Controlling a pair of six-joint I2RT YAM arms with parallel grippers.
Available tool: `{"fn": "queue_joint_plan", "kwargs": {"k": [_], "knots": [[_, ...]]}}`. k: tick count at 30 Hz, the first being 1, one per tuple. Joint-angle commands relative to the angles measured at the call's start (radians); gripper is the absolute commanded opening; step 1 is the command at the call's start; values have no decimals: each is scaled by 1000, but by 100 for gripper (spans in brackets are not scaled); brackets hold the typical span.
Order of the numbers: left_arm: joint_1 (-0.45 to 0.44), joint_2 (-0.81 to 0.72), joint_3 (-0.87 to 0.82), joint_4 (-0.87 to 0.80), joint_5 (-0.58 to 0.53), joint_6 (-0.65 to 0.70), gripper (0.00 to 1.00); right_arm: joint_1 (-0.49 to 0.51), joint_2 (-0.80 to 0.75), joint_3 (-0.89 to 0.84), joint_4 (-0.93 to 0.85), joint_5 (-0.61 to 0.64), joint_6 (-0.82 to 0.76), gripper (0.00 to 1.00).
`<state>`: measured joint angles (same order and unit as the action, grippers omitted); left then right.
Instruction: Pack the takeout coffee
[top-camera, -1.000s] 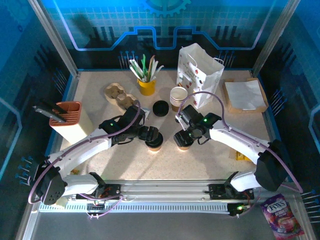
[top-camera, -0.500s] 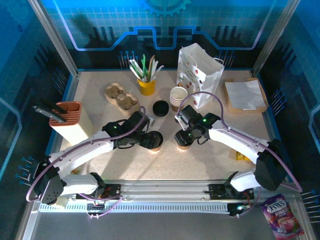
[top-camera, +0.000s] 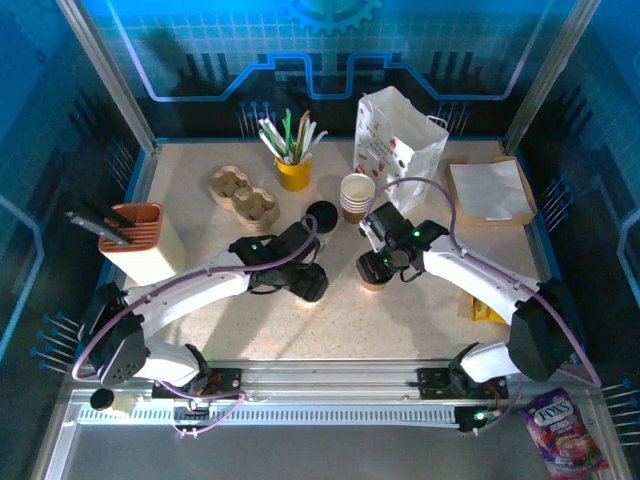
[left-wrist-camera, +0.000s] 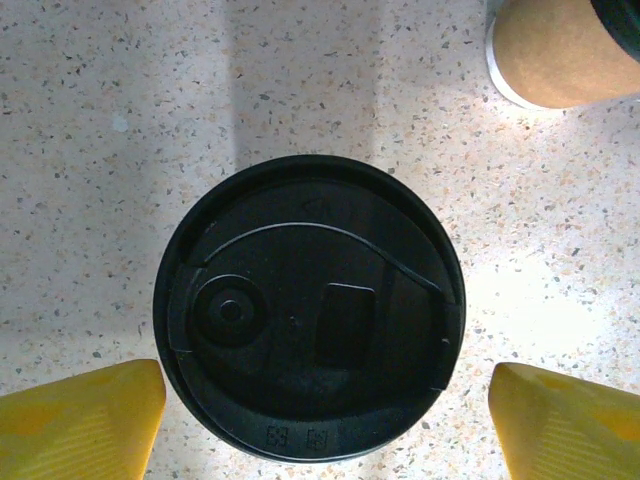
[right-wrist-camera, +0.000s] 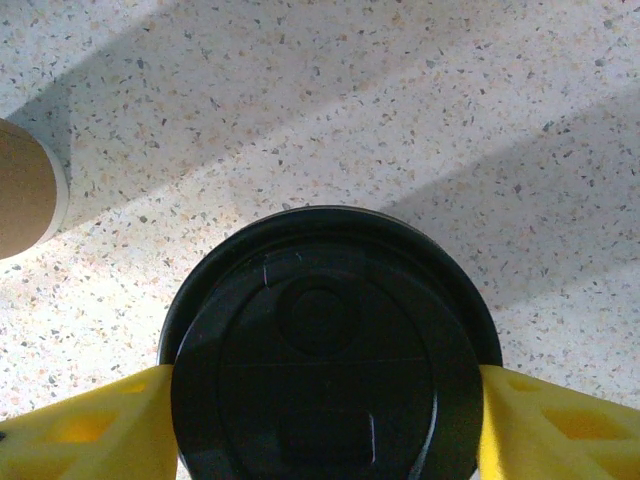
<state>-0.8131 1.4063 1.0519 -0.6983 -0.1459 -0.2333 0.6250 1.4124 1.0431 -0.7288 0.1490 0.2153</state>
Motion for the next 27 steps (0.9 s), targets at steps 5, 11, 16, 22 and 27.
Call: {"fn": "queue_joint_plan", "kwargs": {"k": [5, 11, 16, 22, 27], "knots": [[-14, 42, 42, -27, -33, 34, 84, -14, 3, 4, 18, -22, -9, 69], [-15, 58, 42, -18, -34, 38, 81, -17, -1, -1, 20, -22, -10, 68], [-15, 59, 39, -10, -49, 35, 77, -24, 0, 0, 21, -23, -10, 68], [-5, 66, 39, -9, -87, 27, 72, -33, 8, 12, 24, -24, -16, 68], [54, 48, 28, 1, -99, -4, 71, -64, 21, 19, 42, -29, -17, 68]]}}
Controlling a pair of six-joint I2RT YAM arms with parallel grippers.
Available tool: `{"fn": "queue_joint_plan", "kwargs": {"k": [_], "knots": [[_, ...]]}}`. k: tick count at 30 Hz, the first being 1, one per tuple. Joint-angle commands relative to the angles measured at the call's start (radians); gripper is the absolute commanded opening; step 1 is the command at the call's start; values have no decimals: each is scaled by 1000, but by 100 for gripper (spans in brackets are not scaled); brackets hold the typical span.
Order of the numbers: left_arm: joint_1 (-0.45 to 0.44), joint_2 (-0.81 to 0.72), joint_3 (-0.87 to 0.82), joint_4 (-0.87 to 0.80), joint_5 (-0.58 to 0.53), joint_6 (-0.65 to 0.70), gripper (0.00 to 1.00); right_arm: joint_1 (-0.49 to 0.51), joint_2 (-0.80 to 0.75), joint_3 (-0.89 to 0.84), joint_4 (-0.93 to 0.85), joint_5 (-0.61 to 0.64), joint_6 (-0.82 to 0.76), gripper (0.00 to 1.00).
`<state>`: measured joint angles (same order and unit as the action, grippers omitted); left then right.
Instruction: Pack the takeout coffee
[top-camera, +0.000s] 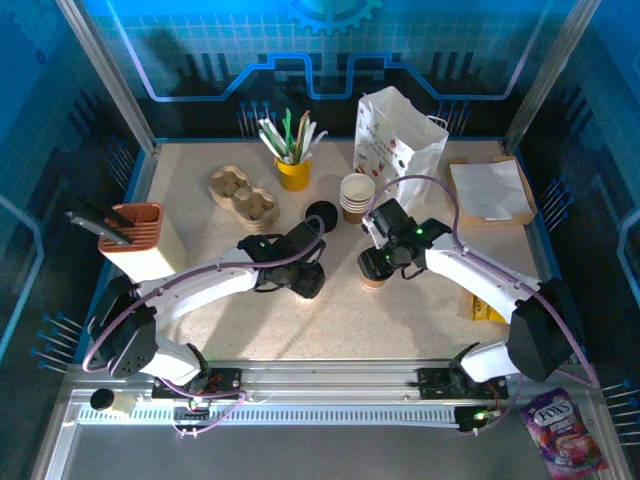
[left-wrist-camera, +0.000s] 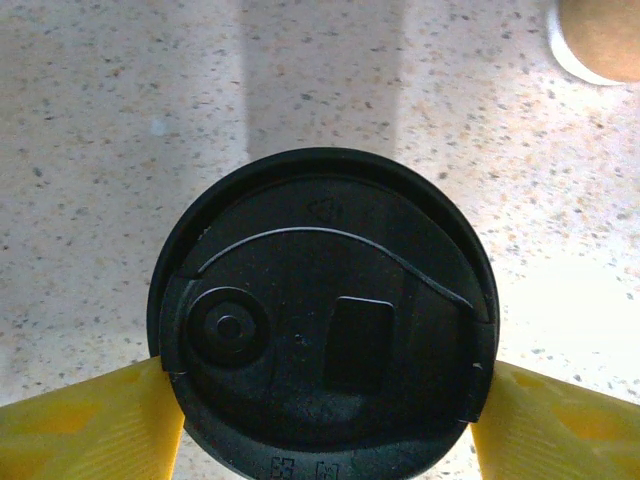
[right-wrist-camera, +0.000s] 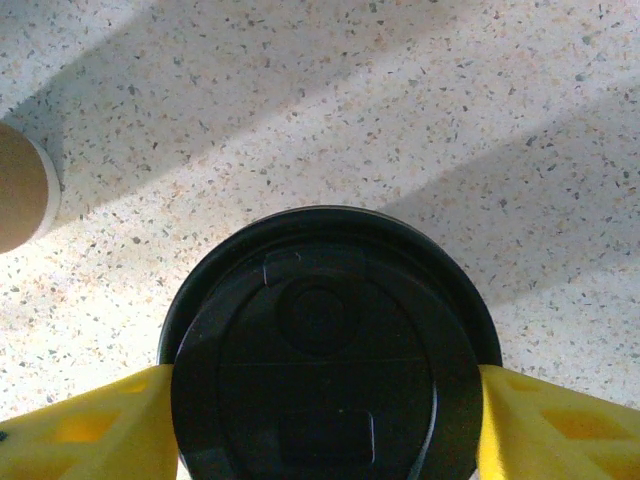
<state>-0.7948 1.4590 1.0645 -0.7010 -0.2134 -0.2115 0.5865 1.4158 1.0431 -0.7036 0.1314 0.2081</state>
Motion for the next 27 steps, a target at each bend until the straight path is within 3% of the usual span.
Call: {"fn": "queue_joint_plan", "kwargs": {"k": [1, 12, 19, 27], "knots": [[52, -12, 12, 8, -32, -31, 71, -34, 22, 21, 21, -16, -10, 68], [320, -76, -50, 72, -15, -87, 71, -162, 65, 65, 20, -41, -21, 68], [412, -65, -63, 65, -38, -90, 71, -232, 69, 71, 8, -60, -31, 68], [447, -20, -55, 58, -39, -88, 73, -271, 72, 81, 1, -45, -35, 69]]}}
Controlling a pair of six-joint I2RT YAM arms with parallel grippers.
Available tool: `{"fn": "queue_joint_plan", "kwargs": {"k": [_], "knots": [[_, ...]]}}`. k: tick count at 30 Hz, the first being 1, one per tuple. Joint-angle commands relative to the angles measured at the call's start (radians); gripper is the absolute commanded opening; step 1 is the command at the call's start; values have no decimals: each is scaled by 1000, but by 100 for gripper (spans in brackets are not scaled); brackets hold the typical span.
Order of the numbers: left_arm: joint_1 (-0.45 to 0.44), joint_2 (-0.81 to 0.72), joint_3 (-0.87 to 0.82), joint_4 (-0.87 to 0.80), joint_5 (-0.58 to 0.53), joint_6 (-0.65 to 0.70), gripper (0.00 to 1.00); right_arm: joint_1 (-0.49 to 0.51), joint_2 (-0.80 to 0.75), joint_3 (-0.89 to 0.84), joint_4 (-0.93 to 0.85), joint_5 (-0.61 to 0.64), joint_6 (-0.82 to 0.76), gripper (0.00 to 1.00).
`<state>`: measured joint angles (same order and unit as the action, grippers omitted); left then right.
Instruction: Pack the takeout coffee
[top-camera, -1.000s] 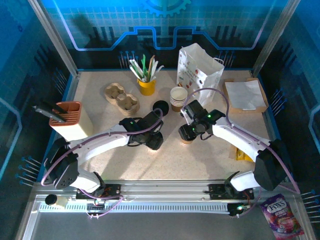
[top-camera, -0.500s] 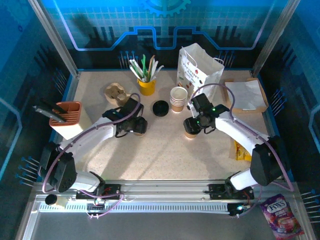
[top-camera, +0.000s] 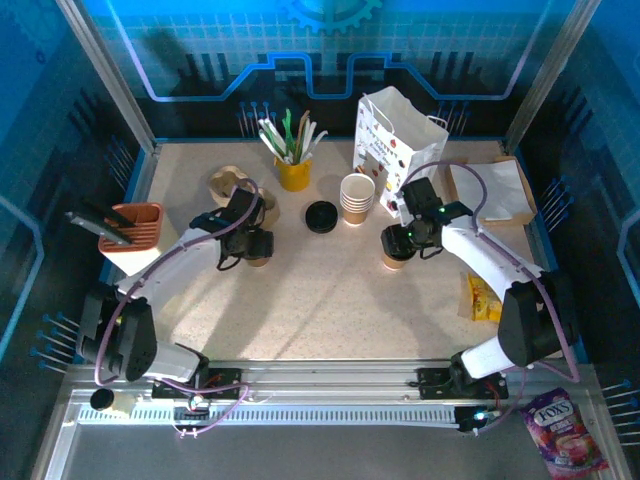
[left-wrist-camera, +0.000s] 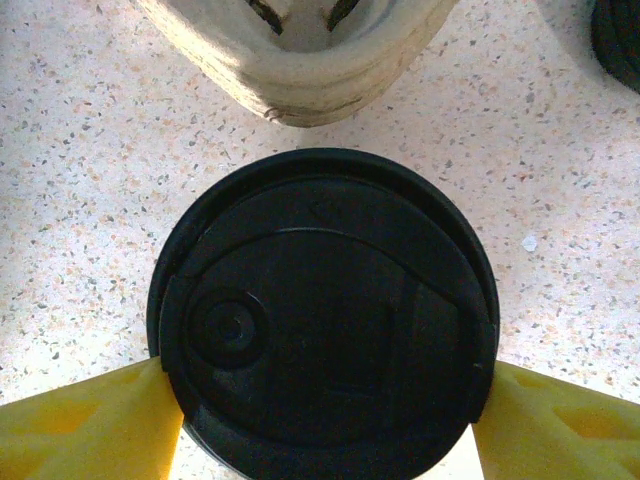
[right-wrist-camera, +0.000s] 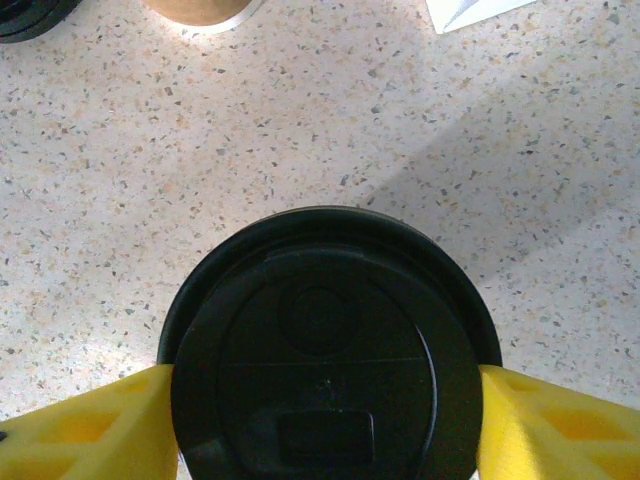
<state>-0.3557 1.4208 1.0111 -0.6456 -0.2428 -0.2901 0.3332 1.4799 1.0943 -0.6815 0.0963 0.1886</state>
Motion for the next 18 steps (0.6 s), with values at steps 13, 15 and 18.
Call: {"fn": "queue_joint_plan", "kwargs": {"k": [13, 15, 18], "knots": [[28, 37, 6, 12, -3, -8, 76, -21, 13, 29, -20, 3, -15, 70], [27, 39, 8, 15, 1, -7, 77, -22, 13, 29, -19, 6, -16, 71], [28, 44, 13, 18, 9, -9, 79, -21, 13, 29, -20, 3, -15, 72]]}}
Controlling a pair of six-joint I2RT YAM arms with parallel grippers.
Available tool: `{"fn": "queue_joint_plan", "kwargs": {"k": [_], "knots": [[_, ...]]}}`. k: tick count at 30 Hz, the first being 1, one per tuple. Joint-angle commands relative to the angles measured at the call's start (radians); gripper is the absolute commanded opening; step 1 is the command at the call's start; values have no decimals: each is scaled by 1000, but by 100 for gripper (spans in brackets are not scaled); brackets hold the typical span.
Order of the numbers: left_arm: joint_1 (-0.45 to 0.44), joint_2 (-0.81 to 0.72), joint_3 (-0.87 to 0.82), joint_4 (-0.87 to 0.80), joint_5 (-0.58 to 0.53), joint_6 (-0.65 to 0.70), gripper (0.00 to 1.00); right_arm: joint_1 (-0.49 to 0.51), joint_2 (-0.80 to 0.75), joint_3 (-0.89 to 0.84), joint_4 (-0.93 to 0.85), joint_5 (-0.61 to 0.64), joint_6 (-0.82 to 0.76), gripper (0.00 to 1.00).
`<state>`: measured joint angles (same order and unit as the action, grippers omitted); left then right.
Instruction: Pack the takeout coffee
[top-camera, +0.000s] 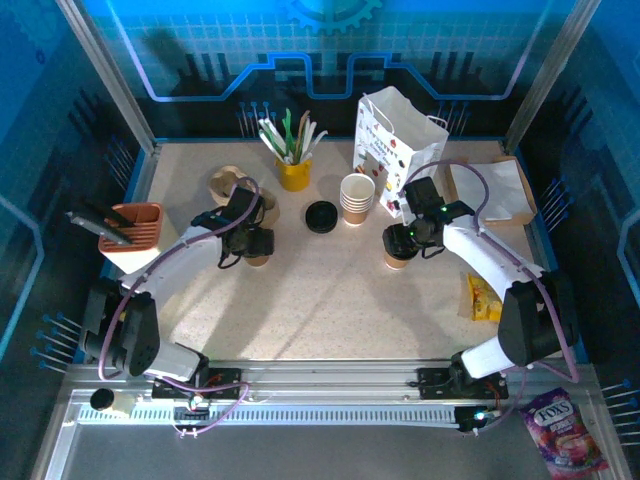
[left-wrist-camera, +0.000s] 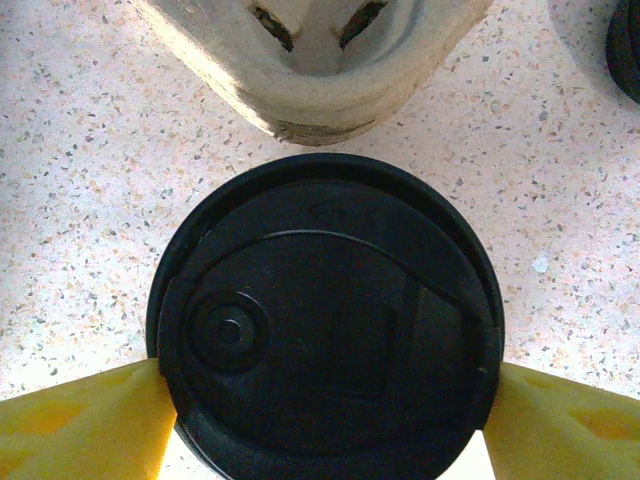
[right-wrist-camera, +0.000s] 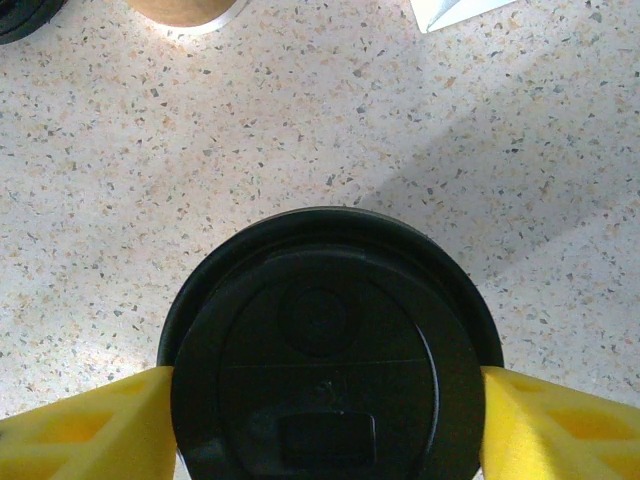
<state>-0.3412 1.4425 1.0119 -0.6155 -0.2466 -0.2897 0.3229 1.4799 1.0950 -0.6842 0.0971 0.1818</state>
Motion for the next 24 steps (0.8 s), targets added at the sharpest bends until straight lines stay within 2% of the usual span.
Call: {"fn": "queue_joint_plan", "kwargs": {"k": [1, 13, 24], "knots": [[13, 24, 11, -11, 13, -9, 80, -11, 10, 28, -18, 0, -8, 73], [13, 18, 30, 16, 27, -12, 86, -11, -42, 37, -15, -29, -5, 81], [13, -22, 45, 47, 32, -12, 93, -11, -94, 68, -16, -66, -1, 84]]}}
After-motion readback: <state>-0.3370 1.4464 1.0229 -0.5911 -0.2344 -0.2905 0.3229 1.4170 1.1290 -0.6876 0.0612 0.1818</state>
